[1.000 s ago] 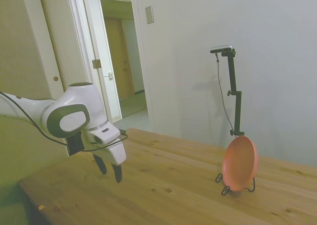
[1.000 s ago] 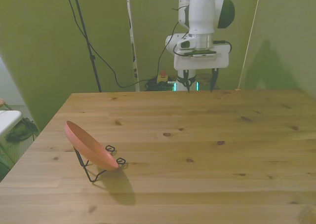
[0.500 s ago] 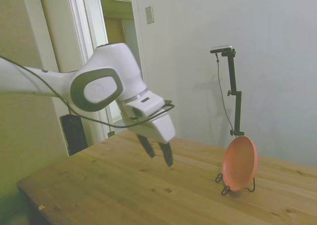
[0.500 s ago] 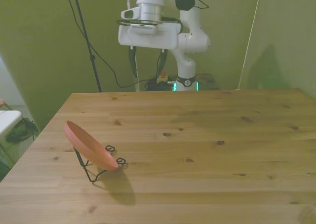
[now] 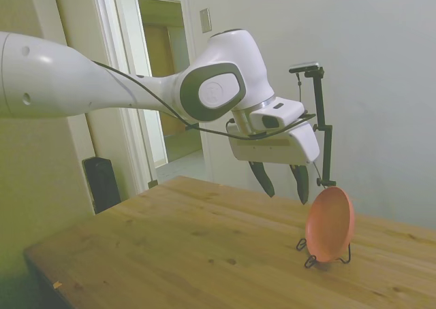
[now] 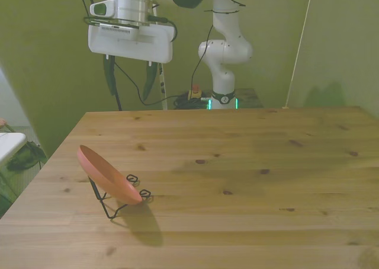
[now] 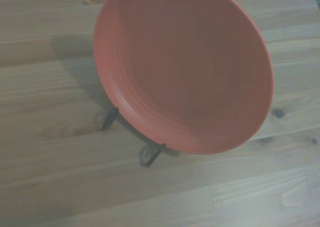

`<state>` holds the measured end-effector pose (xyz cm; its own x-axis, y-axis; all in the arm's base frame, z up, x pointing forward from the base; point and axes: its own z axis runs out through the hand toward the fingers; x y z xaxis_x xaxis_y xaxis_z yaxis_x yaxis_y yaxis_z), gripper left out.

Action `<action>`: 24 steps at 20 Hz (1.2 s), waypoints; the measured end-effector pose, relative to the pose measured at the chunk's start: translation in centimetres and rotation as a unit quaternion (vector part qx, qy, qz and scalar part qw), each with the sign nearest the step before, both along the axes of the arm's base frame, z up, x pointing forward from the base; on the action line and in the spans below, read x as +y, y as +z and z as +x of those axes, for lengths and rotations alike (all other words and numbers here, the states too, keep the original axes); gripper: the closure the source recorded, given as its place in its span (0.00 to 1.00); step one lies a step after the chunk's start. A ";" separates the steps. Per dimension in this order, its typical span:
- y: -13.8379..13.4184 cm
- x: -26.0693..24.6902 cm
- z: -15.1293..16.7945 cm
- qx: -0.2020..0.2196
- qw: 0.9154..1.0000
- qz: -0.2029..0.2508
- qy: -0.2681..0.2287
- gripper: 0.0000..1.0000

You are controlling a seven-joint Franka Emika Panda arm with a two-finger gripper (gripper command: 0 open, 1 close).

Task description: Unload the plate

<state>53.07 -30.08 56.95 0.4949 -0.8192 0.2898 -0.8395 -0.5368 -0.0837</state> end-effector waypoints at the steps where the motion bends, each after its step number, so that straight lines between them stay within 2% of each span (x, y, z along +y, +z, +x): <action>1: -0.2 -0.3 0.6 0.000 1.000 -0.005 0.004 0.00; 8: 0.9 -4.5 6.2 -0.013 0.998 -0.058 0.033 0.00; 15: -3.5 -5.4 11.4 -0.009 0.994 -0.078 0.075 0.00; 21: -5.4 -5.9 12.7 -0.008 0.990 -0.102 0.100 0.00; 22: -5.5 -6.0 12.8 -0.009 0.989 -0.106 0.102 1.00; 24: -5.8 -6.4 12.9 -0.012 0.987 -0.116 0.109 1.00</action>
